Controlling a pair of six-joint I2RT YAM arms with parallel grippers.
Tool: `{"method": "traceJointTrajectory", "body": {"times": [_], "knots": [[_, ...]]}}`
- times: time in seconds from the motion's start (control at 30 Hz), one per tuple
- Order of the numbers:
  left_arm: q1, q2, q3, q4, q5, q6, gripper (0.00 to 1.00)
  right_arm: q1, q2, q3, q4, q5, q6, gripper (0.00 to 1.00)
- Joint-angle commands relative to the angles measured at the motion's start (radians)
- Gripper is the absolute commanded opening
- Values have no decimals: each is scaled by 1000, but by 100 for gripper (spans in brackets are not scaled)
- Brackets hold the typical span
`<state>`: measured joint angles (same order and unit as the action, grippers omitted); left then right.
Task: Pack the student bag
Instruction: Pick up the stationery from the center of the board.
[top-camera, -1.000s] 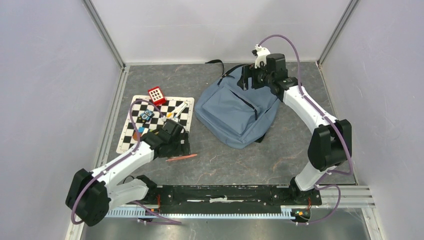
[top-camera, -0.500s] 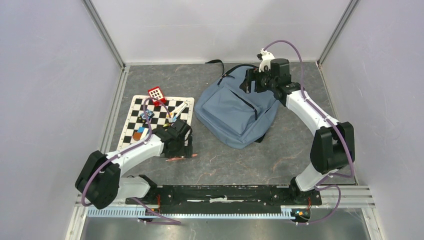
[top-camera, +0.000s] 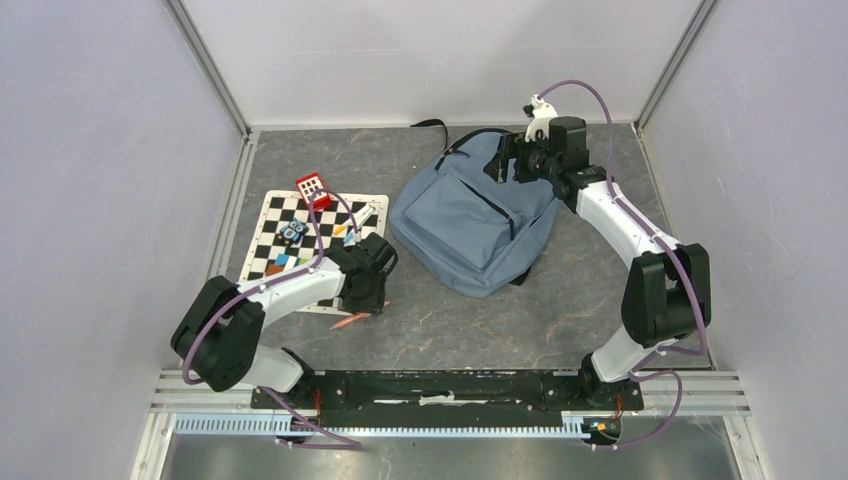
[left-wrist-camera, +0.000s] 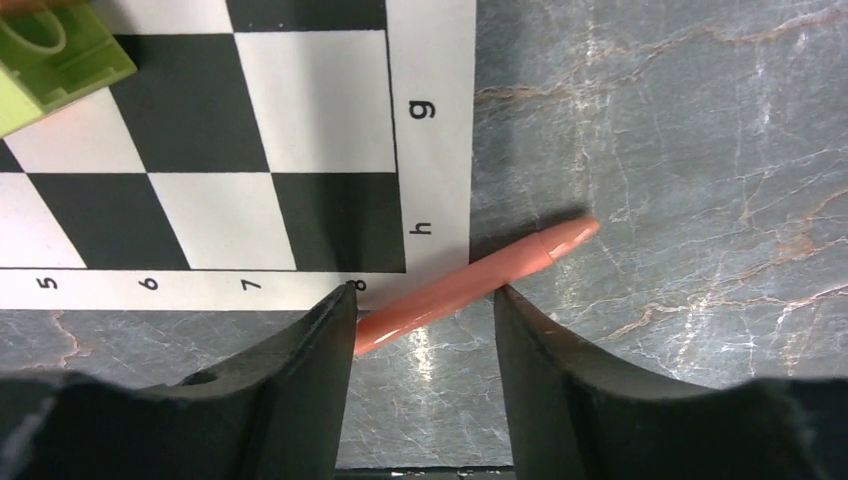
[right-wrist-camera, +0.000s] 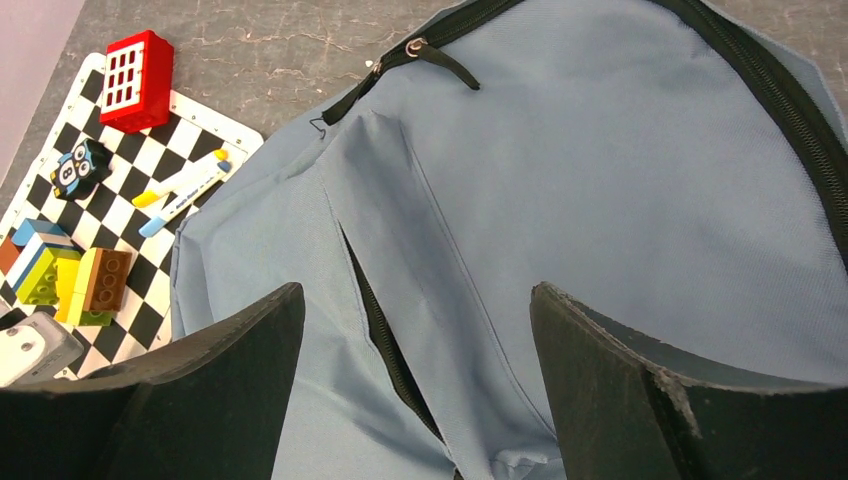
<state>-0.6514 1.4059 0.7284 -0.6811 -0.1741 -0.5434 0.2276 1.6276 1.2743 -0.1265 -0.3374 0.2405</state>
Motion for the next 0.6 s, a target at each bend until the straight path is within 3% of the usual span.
{"method": "traceJointTrajectory", "body": {"times": [0.0,0.47,0.57], "knots": [[-9,23,42,13,-20,15,56,-10,-43,-16,48,-15,17,87],[-17,-18,64,30,-15,5,5,-14,-60,-21,49,-9,25,86],[-17,-68,113,34,-40,-13,2,-13,-69,-11,33,-13,15,87]]}}
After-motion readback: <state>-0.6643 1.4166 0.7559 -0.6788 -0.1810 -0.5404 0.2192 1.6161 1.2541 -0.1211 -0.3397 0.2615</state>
